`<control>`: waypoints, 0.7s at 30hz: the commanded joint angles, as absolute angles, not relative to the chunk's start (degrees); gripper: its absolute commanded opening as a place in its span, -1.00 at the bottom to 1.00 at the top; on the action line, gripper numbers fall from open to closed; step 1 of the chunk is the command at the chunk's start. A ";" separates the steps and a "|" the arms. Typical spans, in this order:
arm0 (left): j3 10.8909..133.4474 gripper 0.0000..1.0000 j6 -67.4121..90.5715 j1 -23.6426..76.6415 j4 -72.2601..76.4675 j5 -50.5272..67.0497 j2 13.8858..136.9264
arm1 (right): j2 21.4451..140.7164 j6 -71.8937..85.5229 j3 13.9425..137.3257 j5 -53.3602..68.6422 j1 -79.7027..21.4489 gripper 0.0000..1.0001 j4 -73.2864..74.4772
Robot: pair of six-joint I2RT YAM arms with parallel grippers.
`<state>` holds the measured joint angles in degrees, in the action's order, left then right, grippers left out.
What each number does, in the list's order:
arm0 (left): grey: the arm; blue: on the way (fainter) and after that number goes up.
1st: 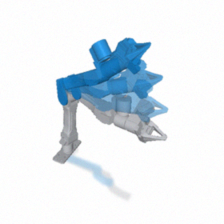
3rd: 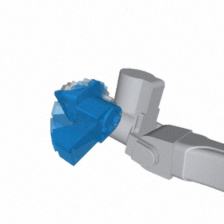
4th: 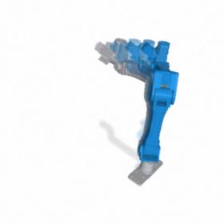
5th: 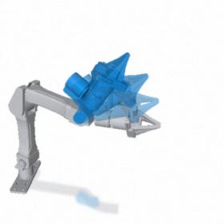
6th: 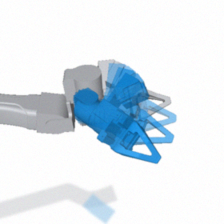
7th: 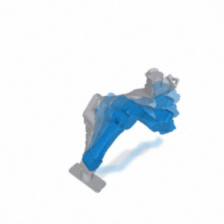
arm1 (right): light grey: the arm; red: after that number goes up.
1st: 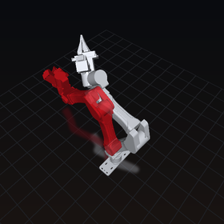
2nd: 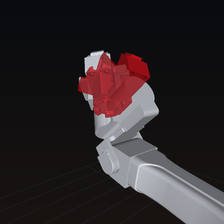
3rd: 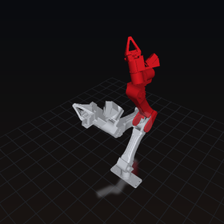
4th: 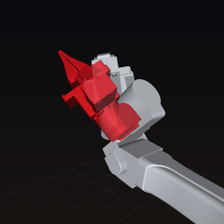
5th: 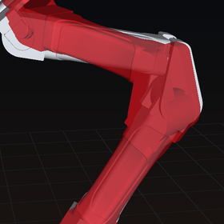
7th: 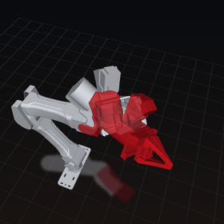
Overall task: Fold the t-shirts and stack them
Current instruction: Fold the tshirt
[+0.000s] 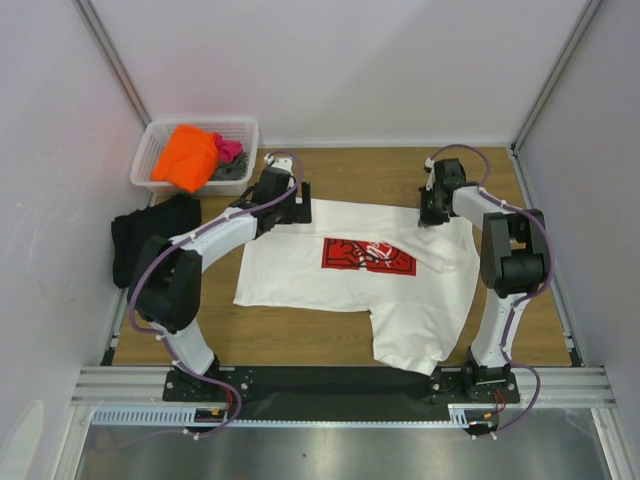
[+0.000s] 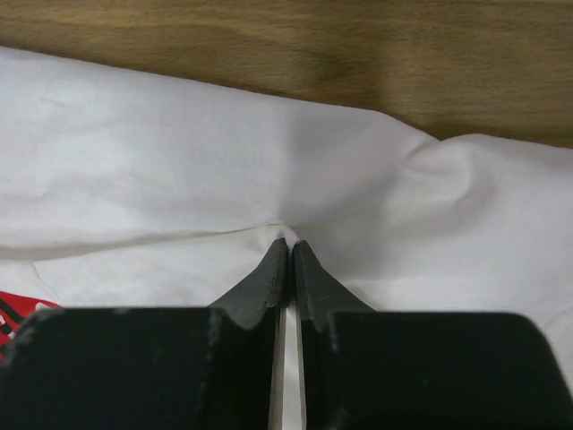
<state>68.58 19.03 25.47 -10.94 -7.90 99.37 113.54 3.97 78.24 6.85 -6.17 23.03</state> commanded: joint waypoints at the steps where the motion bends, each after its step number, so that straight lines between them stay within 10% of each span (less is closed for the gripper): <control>1: 68.91 1.00 19.16 25.31 -10.55 -8.88 96.50 | 109.60 3.95 80.24 5.54 -7.12 -0.87 25.05; 21: 68.82 1.00 18.81 25.31 -9.67 -8.96 97.65 | 94.93 11.51 70.32 14.15 -15.55 -1.00 34.10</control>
<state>68.58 19.03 25.47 -10.90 -8.01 99.37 98.37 9.26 71.85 9.56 -13.23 31.83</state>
